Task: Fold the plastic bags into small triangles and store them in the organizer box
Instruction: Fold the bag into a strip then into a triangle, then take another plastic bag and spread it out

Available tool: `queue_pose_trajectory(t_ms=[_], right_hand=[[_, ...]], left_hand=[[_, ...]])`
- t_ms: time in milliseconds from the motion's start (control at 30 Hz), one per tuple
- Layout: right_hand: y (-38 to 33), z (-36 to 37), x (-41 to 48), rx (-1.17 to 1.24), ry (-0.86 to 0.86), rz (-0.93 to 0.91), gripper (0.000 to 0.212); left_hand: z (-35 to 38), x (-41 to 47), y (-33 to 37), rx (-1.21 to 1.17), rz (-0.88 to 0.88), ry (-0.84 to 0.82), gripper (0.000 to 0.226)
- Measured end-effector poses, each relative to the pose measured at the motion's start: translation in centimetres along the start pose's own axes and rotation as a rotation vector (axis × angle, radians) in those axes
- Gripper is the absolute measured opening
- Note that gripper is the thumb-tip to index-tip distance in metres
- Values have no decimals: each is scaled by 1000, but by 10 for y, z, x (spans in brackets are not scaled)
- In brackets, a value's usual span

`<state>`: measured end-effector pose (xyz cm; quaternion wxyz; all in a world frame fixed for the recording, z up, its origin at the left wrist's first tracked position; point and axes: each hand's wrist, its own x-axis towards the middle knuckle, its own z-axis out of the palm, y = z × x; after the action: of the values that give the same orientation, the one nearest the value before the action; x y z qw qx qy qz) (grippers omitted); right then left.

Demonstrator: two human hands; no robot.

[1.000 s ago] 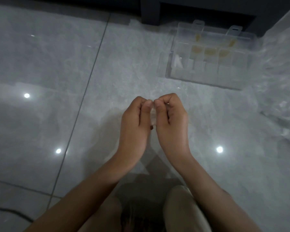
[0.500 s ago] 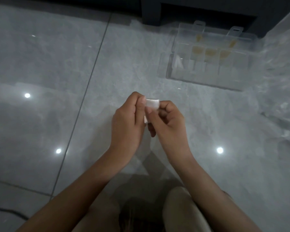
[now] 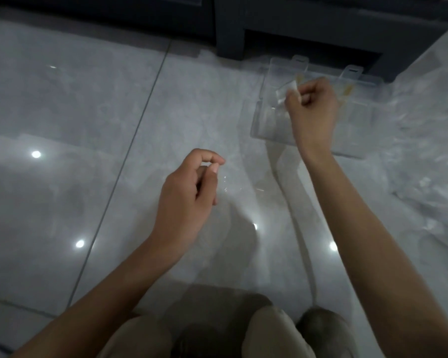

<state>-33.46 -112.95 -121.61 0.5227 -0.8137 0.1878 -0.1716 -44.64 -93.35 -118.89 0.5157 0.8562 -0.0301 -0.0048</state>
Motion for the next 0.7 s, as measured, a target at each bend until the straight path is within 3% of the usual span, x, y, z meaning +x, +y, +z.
queue_pose_trajectory(t_ms=[200,400,700], right_hand=[[15,10,25,-406,-97,-80,4],[4,11,22,-687,-237,-92,21],[8,-5,-9,-846,-399,-277,37]], left_hand=[[-2,-5,6,-27,-26,-57,17],[0,-6,9,-45,-33,-85,16],[-1,-5,4,-21,-23,-117,14]])
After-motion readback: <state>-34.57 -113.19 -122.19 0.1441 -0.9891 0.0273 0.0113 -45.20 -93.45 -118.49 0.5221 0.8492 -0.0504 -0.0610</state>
